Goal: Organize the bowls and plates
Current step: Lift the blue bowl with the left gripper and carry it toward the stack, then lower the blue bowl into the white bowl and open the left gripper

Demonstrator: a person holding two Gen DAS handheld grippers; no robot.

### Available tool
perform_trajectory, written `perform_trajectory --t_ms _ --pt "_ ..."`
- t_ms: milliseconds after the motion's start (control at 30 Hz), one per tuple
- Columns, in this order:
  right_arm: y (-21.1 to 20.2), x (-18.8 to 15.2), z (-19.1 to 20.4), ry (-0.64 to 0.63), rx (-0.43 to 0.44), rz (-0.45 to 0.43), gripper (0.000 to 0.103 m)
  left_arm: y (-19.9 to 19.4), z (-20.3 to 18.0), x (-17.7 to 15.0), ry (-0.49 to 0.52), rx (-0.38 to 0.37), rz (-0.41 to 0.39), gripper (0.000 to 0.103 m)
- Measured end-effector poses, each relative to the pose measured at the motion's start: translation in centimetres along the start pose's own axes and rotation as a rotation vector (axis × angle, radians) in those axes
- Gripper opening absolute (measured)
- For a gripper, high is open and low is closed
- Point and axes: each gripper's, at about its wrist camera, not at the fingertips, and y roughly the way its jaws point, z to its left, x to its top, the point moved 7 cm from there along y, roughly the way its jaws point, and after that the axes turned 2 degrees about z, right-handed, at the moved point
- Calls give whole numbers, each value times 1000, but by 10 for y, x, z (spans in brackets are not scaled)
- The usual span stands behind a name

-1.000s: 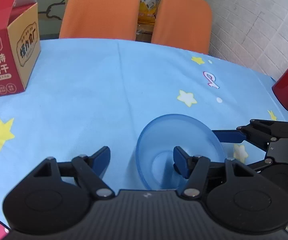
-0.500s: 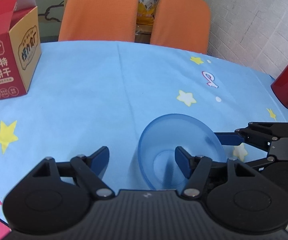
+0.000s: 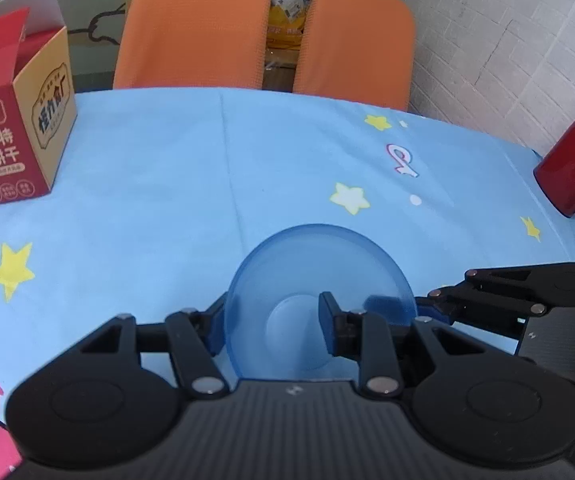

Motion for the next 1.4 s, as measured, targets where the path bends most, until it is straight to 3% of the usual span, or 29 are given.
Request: perform_trajectory --t_ms 200,467,800,1033,1167,1200,1267,1400 --pt "-30 -5 -22 49 -36 -34 55 -17 -32 5 -8 -60 -26 29" --pt "-79 -46 -47 100 -88 -50 60 -31 -93 -18 36 -131 -22 29" --pt "-133 -110 -60 162 -142 -84 65 -52 -165 -71 149 -184 -26 30" --pt "-129 -146 -54 199 -96 -62 67 -48 -171 -109 166 -181 10 31" --pt "-124 -151 -57 231 -63 -80 65 -47 -164 -110 149 -184 2 48" --pt "-129 -154 -60 255 -53 -99 67 -50 -162 -109 143 -180 -11 59" --pt "-140 -154 -64 284 -53 -158 71 -60 -160 -104 151 -167 -52 61" --pt "-161 -157 -67 311 -105 -270 103 -77 -155 -98 176 -143 -130 70"
